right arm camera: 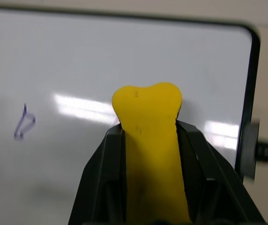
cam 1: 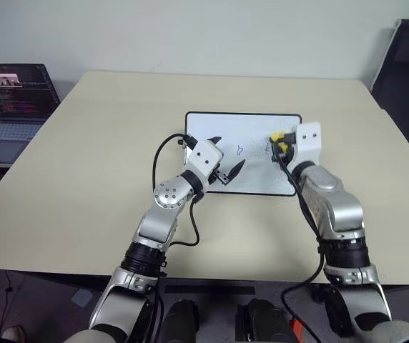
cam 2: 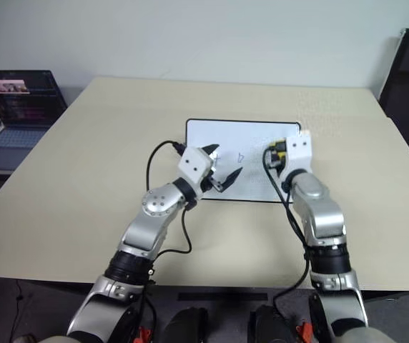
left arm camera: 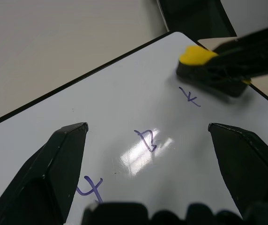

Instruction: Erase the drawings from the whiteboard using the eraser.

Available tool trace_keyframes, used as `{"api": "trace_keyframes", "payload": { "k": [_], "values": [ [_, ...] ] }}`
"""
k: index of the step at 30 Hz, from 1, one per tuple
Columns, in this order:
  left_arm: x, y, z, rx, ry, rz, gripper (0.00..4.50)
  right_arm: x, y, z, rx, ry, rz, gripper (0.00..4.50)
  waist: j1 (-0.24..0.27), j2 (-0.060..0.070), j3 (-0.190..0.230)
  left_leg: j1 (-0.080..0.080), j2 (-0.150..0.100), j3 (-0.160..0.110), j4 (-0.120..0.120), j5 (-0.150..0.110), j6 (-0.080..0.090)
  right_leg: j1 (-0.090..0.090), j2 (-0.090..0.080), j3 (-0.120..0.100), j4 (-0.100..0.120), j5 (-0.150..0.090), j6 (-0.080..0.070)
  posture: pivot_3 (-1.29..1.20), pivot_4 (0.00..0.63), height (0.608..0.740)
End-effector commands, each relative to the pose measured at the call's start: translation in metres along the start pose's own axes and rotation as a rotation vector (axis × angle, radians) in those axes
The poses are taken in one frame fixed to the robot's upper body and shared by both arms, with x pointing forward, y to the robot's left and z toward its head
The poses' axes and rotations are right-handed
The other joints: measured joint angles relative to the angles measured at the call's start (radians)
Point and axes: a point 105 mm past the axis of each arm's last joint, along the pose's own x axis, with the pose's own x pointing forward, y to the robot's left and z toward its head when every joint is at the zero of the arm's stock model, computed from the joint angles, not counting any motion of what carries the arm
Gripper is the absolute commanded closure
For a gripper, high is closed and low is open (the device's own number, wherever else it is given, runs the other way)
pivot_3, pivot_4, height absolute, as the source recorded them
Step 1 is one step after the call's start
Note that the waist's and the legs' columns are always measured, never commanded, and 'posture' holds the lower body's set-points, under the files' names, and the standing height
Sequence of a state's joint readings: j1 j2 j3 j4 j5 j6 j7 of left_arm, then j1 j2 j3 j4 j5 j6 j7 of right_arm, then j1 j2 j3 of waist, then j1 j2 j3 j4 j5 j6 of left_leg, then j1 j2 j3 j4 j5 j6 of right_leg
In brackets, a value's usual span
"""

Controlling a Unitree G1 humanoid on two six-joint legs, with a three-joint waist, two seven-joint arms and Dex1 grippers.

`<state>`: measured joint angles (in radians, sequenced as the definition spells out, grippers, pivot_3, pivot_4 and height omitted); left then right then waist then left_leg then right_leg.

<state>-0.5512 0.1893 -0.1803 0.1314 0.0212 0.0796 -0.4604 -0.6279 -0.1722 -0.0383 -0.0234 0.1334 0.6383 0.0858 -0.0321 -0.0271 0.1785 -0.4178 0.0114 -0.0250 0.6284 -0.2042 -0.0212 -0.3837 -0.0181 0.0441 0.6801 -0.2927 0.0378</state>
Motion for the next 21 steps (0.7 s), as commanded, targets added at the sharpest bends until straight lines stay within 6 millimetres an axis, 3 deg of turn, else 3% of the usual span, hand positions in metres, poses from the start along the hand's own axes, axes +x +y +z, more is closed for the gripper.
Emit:
{"api": "trace_keyframes", "payload": {
  "k": [1, 10, 21],
  "values": [
    [0.003, 0.003, 0.014, 0.021, -0.052, 0.011, 0.0, 0.006, 0.002, 0.008, -0.009, -0.034, 0.003, 3.36, 0.001, 0.0, 0.0, -0.002, 0.0, 0.0, 0.0, 0.0, 0.0, -0.001, 0.0, 0.0, 0.0, 0.0, 0.0, 0.0, 0.15, 0.74],
    [-0.002, 0.01, 0.015, 0.03, -0.047, 0.044, 0.0, 0.014, 0.009, -0.015, -0.103, 0.13, 0.034, 3.36, 0.0, 0.0, 0.0, -0.002, 0.0, 0.0, 0.001, 0.0, 0.0, -0.002, 0.0, 0.0, 0.001, 0.001, -0.001, 0.0, 0.15, 0.74],
    [-0.006, 0.011, 0.014, 0.028, -0.041, 0.061, 0.0, -0.008, 0.014, -0.048, -0.138, 0.253, 0.068, 3.36, 0.0, 0.0, 0.0, 0.001, 0.001, 0.0, 0.001, 0.0, 0.0, 0.0, 0.0, 0.0, 0.001, 0.001, -0.001, 0.0, 0.15, 0.74]
  ]
}}
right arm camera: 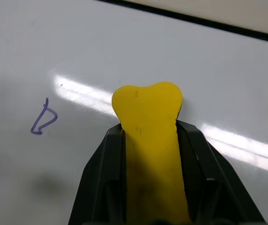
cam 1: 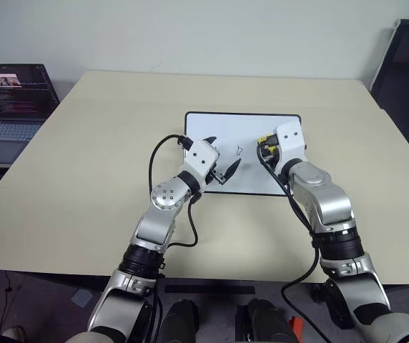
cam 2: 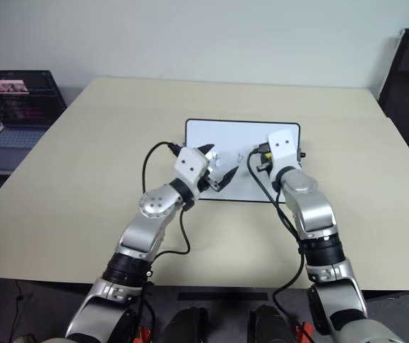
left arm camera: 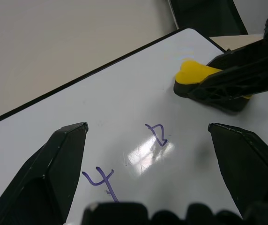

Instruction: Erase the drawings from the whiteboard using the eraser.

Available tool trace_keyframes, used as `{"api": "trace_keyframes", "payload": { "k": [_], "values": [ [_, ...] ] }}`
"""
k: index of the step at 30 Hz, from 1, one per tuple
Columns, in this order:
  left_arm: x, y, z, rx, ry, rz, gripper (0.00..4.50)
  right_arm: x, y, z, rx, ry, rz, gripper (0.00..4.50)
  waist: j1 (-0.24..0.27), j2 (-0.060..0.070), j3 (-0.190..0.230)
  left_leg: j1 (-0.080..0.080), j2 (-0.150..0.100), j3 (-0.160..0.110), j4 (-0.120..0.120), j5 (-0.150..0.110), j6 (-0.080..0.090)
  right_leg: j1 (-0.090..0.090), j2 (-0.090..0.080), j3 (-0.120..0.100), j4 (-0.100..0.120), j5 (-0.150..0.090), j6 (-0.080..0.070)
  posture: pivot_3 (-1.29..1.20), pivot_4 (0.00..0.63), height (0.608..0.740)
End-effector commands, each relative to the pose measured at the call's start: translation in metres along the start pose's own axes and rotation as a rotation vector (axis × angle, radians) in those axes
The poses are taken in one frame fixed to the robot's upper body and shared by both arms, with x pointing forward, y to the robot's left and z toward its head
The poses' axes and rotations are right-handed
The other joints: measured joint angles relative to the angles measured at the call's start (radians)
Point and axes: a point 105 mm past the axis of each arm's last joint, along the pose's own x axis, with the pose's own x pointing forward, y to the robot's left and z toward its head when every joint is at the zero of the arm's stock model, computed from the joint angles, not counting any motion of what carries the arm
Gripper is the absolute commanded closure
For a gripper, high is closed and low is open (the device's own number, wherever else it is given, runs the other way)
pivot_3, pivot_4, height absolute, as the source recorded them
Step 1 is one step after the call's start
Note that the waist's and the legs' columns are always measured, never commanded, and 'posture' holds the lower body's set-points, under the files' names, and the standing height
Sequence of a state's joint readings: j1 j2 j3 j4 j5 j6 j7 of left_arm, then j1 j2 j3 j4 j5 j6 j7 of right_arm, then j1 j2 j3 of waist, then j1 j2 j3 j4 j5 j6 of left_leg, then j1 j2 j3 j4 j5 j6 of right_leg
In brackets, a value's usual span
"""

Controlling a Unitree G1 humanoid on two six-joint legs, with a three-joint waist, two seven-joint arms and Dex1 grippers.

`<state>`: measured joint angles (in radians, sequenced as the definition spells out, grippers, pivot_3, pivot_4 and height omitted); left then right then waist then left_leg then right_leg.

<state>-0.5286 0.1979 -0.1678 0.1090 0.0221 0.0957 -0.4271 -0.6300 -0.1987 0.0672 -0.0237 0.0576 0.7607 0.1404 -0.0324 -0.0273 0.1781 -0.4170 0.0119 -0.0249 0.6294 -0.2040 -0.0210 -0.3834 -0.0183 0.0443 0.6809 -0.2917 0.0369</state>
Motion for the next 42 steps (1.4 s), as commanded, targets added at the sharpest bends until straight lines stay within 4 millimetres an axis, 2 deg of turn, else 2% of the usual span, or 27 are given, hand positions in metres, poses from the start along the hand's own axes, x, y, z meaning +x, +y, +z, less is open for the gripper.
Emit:
{"api": "trace_keyframes", "payload": {
  "k": [1, 5, 19, 24, 27, 31, 34, 42],
  "values": [
    [0.0, 0.005, 0.018, 0.032, -0.059, 0.014, 0.0, -0.006, 0.0, -0.03, -0.005, 0.119, 0.008, 3.36, 0.0, 0.0, 0.0, 0.0, 0.0, 0.0, 0.0, 0.0, 0.0, 0.0, 0.0, 0.0, 0.0, 0.0, 0.0, 0.0, 0.15, 0.74],
    [-0.001, 0.007, 0.018, 0.034, -0.057, 0.018, 0.0, -0.013, -0.002, -0.037, 0.005, 0.151, 0.005, 3.36, 0.0, 0.0, 0.0, 0.001, 0.0, -0.001, 0.0, 0.0, 0.0, 0.002, 0.0, -0.001, 0.0, 0.0, 0.0, 0.0, 0.15, 0.74],
    [0.0, -0.001, 0.017, 0.019, -0.057, -0.007, 0.0, -0.048, -0.031, -0.064, 0.007, 0.244, -0.073, 3.36, 0.006, -0.001, -0.001, 0.002, -0.001, -0.001, 0.001, 0.0, 0.0, 0.004, 0.0, -0.001, -0.002, 0.0, 0.001, 0.0, 0.15, 0.74],
    [0.001, -0.001, 0.017, 0.016, -0.058, -0.009, 0.0, -0.047, -0.033, -0.055, 0.013, 0.201, -0.08, 3.36, 0.005, -0.001, -0.001, 0.002, 0.0, -0.001, 0.001, 0.0, 0.0, 0.004, 0.0, -0.001, -0.002, -0.001, 0.002, 0.0, 0.15, 0.74],
    [-0.001, -0.002, 0.016, 0.012, -0.058, -0.008, 0.0, -0.043, -0.027, -0.038, 0.046, 0.108, -0.059, 3.36, 0.004, -0.002, -0.001, 0.002, 0.0, -0.001, 0.001, 0.0, 0.0, 0.004, 0.0, -0.001, -0.002, -0.001, 0.002, 0.0, 0.15, 0.74],
    [-0.015, -0.005, 0.007, -0.007, -0.033, 0.0, 0.0, -0.043, -0.018, -0.015, 0.0, -0.044, -0.023, 3.36, -0.003, -0.001, 0.0, 0.002, 0.0, 0.0, 0.0, 0.0, 0.0, 0.002, 0.0, 0.0, -0.002, -0.001, 0.002, 0.0, 0.15, 0.74],
    [-0.028, -0.009, 0.0, -0.024, -0.012, 0.013, 0.0, -0.044, -0.02, -0.005, -0.095, -0.133, -0.033, 3.36, -0.002, -0.001, 0.0, -0.002, 0.0, 0.001, -0.002, 0.0, 0.0, -0.002, 0.0, 0.001, -0.001, 0.0, 0.001, 0.0, 0.15, 0.74],
    [-0.054, -0.019, -0.016, -0.079, 0.027, 0.049, 0.0, -0.047, -0.024, -0.007, -0.278, -0.243, -0.054, 3.36, 0.002, -0.001, 0.0, -0.005, 0.0, 0.0, -0.001, 0.0, 0.0, -0.004, -0.001, 0.0, -0.002, 0.0, 0.0, 0.0, 0.15, 0.74]
  ]
}}
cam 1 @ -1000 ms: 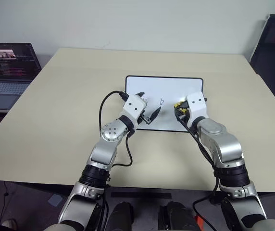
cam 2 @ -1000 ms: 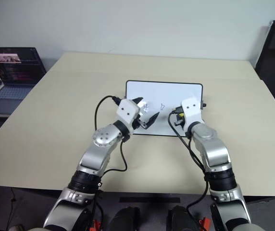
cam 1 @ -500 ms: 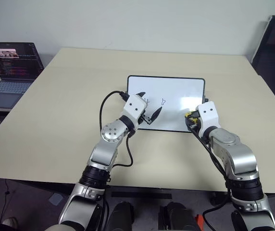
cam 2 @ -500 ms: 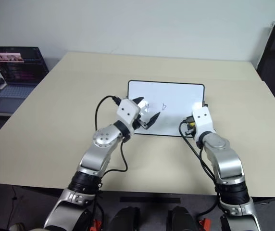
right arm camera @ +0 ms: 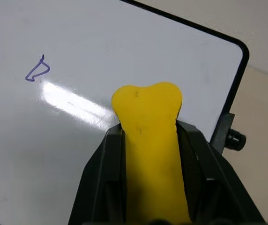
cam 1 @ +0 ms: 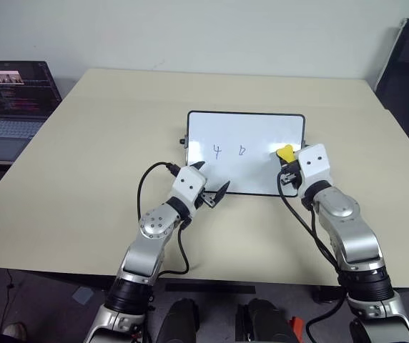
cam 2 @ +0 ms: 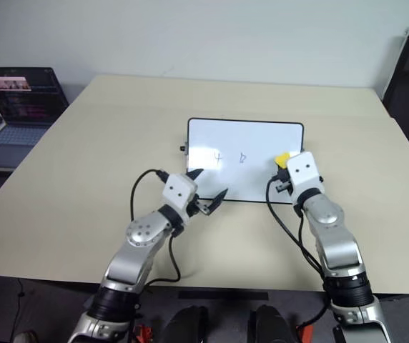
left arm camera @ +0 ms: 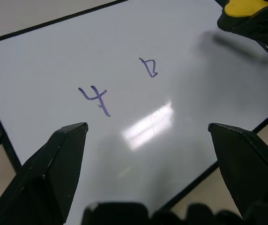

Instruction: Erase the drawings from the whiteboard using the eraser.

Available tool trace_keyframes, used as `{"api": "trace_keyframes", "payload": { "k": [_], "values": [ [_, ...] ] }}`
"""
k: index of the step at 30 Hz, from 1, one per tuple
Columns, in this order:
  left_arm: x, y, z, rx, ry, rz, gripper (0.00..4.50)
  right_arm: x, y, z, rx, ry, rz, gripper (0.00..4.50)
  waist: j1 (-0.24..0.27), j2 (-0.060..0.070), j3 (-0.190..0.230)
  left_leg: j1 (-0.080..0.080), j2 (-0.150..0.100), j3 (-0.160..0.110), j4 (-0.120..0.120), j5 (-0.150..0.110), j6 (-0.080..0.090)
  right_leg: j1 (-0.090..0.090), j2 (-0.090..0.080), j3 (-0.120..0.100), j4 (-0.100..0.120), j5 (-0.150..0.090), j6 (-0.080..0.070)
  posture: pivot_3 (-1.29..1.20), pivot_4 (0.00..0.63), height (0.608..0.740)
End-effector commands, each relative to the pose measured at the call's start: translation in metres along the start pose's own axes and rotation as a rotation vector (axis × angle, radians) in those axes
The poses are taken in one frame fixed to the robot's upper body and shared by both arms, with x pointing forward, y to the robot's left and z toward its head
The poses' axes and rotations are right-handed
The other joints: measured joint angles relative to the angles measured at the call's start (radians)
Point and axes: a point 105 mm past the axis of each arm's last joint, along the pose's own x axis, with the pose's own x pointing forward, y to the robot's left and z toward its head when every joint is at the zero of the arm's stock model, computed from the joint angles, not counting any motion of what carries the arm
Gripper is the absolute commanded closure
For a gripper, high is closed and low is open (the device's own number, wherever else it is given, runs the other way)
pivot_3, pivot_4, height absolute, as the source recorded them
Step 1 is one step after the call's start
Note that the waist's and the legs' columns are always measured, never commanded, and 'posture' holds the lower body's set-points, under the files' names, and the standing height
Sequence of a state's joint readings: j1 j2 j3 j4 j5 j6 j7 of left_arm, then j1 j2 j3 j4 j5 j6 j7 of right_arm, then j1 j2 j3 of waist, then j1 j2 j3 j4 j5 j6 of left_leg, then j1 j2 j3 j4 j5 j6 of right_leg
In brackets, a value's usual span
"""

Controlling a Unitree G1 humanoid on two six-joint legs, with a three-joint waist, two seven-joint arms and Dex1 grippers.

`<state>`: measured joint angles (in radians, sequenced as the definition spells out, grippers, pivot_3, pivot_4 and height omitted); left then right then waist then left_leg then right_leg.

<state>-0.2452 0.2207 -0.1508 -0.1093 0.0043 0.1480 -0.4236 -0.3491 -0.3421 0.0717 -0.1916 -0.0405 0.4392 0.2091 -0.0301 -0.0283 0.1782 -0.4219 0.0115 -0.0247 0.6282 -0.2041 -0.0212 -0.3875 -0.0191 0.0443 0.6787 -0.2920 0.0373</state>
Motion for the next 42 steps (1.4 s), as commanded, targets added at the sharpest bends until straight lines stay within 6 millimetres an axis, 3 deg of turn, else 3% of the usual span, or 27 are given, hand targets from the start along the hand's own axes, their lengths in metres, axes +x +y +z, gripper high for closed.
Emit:
{"api": "trace_keyframes", "payload": {
  "k": [1, 23, 42],
  "values": [
    [-0.005, -0.001, 0.015, 0.004, -0.062, 0.014, 0.0, -0.001, -0.003, 0.013, -0.069, -0.089, -0.014, 3.36, 0.0, 0.0, 0.0, 0.0, 0.0, 0.0, 0.0, 0.0, 0.0, 0.0, 0.0, 0.0, 0.0, 0.0, 0.0, 0.0, 0.15, 0.74],
    [-0.005, 0.004, 0.018, 0.018, -0.063, 0.038, 0.0, 0.002, 0.003, 0.008, -0.111, -0.101, 0.017, 3.36, 0.001, 0.0, 0.0, 0.001, 0.0, 0.0, 0.0, 0.0, 0.0, 0.001, 0.001, 0.0, 0.001, 0.0, 0.0, 0.0, 0.15, 0.74],
    [-0.006, 0.015, 0.019, 0.047, -0.057, 0.066, 0.0, 0.04, 0.045, 0.044, -0.118, -0.228, 0.152, 3.36, 0.0, 0.0, 0.0, 0.002, 0.0, 0.0, 0.0, 0.0, 0.0, 0.001, 0.0, 0.0, 0.001, 0.0, -0.001, 0.0, 0.15, 0.74]
  ]
}}
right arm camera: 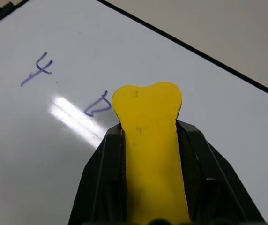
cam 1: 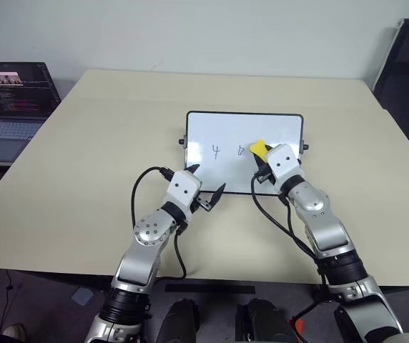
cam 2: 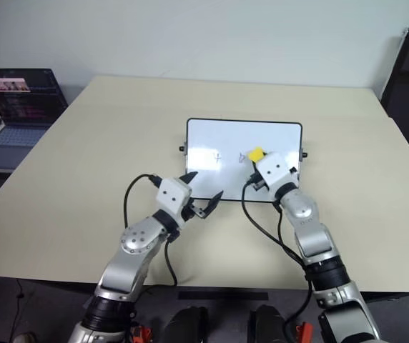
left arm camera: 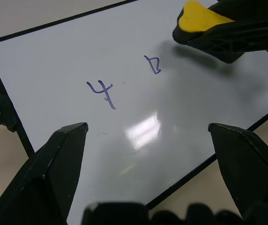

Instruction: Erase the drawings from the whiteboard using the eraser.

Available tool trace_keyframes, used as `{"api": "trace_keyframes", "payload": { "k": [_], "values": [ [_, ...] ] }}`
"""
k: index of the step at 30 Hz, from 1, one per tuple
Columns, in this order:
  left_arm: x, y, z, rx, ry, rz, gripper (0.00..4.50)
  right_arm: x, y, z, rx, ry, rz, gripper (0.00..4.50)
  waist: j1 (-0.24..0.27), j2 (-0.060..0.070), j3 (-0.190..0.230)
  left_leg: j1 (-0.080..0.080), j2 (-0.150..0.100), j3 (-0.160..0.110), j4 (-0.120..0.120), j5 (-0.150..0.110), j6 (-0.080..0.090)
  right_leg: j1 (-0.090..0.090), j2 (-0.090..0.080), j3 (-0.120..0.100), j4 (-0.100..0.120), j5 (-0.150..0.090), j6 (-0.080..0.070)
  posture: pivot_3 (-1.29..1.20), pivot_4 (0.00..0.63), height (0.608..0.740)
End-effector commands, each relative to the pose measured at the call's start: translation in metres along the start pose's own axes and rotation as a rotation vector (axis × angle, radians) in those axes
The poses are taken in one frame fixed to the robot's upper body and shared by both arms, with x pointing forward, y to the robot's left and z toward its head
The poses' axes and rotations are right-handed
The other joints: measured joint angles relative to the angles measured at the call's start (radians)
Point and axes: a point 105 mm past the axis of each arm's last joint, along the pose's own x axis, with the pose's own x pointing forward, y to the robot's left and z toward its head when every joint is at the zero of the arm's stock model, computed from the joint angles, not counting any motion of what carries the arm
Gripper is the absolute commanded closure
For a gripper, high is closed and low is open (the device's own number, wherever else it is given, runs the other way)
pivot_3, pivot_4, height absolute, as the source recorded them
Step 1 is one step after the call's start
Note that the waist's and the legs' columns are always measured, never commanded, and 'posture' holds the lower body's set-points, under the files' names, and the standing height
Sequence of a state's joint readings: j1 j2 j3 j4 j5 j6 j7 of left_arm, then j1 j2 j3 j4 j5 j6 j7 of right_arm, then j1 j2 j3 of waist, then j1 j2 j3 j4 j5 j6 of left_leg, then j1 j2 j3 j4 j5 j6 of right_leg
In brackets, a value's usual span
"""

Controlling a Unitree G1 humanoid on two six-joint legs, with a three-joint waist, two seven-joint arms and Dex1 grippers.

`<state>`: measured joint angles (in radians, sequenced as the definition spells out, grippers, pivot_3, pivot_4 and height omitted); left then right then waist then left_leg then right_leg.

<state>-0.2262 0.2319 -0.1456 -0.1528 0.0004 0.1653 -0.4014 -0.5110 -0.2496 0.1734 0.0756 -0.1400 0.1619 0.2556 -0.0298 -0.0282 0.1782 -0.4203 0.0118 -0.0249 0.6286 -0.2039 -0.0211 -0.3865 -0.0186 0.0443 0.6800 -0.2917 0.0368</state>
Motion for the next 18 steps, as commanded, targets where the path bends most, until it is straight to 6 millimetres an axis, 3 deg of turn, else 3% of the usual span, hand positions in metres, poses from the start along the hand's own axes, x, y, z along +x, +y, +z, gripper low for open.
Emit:
{"api": "trace_keyframes", "payload": {
  "k": [1, 8, 18],
  "values": [
    [-0.001, 0.015, 0.016, 0.046, -0.053, 0.048, 0.0, 0.009, 0.001, 0.015, -0.029, -0.049, 0.021, 3.36, 0.0, 0.0, 0.0, 0.0, 0.0, 0.0, 0.0, 0.0, 0.0, 0.0, 0.0, 0.0, 0.0, 0.0, 0.0, 0.0, 0.15, 0.74],
    [-0.002, 0.036, 0.021, 0.078, -0.053, 0.082, 0.0, 0.021, -0.003, 0.02, -0.055, -0.046, 0.048, 3.36, 0.0, 0.0, 0.0, 0.0, 0.0, 0.0, 0.0, 0.0, 0.0, 0.0, 0.0, 0.0, 0.0, 0.0, 0.0, 0.0, 0.15, 0.74],
    [0.006, 0.034, 0.022, 0.086, -0.066, 0.063, 0.0, 0.037, -0.013, 0.023, -0.074, -0.018, 0.05, 3.36, 0.0, 0.0, 0.0, 0.0, 0.0, 0.0, 0.0, 0.0, 0.0, 0.0, 0.0, 0.0, 0.0, 0.0, 0.0, 0.0, 0.15, 0.74]
  ]
}}
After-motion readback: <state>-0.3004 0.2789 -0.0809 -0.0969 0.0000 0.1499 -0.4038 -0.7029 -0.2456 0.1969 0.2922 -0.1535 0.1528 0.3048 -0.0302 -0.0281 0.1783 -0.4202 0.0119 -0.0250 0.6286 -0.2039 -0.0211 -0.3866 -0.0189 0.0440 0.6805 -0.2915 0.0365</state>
